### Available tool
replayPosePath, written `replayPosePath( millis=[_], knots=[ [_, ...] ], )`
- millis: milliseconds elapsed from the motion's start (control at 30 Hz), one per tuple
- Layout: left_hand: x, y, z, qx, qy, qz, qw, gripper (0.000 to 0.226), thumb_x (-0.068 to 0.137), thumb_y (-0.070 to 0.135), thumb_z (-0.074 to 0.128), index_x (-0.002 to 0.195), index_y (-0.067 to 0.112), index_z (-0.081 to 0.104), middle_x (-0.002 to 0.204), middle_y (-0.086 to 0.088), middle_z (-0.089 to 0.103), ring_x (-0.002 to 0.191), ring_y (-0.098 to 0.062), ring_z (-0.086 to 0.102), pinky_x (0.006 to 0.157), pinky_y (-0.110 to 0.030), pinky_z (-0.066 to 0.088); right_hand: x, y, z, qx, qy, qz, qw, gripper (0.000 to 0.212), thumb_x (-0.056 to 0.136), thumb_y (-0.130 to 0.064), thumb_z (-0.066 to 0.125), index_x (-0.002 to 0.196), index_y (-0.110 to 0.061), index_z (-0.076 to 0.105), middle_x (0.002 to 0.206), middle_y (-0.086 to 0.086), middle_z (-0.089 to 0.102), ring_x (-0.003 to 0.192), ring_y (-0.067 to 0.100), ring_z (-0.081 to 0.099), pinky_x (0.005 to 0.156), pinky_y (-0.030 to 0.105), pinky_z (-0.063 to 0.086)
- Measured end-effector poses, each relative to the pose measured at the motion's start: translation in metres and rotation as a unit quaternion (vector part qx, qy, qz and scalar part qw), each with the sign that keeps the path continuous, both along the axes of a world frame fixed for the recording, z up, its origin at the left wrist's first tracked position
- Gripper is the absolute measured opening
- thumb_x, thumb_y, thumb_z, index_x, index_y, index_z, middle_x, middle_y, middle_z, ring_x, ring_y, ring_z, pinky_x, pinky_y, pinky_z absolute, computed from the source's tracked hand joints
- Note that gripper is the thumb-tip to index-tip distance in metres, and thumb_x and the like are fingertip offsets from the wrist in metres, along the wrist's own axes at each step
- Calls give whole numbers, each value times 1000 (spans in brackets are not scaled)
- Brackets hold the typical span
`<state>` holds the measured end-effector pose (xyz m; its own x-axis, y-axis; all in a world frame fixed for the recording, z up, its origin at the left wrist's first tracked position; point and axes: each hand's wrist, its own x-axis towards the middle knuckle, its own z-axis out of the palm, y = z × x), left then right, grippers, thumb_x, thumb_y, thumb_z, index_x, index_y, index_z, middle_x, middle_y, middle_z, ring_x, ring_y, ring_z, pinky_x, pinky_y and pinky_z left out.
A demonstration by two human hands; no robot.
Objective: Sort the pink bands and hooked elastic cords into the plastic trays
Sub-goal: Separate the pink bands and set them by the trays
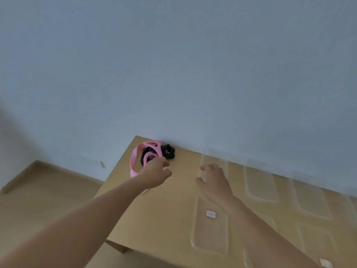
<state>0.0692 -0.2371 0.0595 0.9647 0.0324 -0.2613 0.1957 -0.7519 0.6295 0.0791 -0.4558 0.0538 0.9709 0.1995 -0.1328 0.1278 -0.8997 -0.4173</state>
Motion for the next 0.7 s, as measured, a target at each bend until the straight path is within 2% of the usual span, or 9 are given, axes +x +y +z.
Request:
replayPosePath(
  millis=[67,167,233,333,433,533,600,700],
  knots=[
    [-5,38,-9,3,14,32,999,25,91,18,56,116,12,59,112,-5,63,104,-26,61,80,-29,44,3,45,-8,6,34,30,999,48,96,-35,50,140,-17,44,143,1,40,132,21,39,103,34,39],
    [-9,81,-24,-16,25,83,996,20,90,16,56,109,14,61,108,-1,63,92,-20,59,76,-29,45,11,101,-20,-1,81,43,996,48,95,-36,51,137,-15,45,140,6,44,127,25,45,97,36,43],
    [-10,103,-35,-12,24,108,994,23,90,19,55,113,17,59,108,4,59,92,-15,55,77,-27,43,23,132,-28,14,102,33,994,43,91,-37,56,126,-13,50,126,9,52,115,28,53,88,38,48],
    [-12,121,-48,-3,42,121,992,35,91,21,55,126,14,54,120,2,59,100,-16,56,82,-27,44,38,161,-40,97,115,-47,988,40,90,-36,59,116,-8,48,108,7,60,95,27,61,76,37,51],
    [-9,129,-59,-4,59,122,991,39,92,24,56,129,15,52,125,1,59,105,-18,58,88,-31,48,57,176,-53,99,135,-94,981,28,96,-24,53,115,-5,47,101,7,60,82,24,56,66,33,43],
    [0,133,-63,-7,55,117,992,42,92,28,56,132,14,50,128,0,58,103,-17,57,85,-29,47,73,176,-49,88,116,-88,985,16,96,-17,47,104,-9,57,93,5,64,78,22,55,54,30,33],
    [9,133,-66,-5,58,122,991,48,92,31,57,135,13,46,130,-1,56,99,-16,56,80,-28,45,80,175,-30,134,70,-104,983,17,96,-23,45,91,-16,59,79,-1,62,74,22,58,52,29,32],
    [28,127,-71,6,86,141,986,49,90,33,59,129,8,44,123,-8,55,87,-19,56,71,-32,48,85,169,4,293,43,-155,943,19,95,-25,45,82,-19,57,73,-4,66,69,18,67,51,26,41]
  ],
)
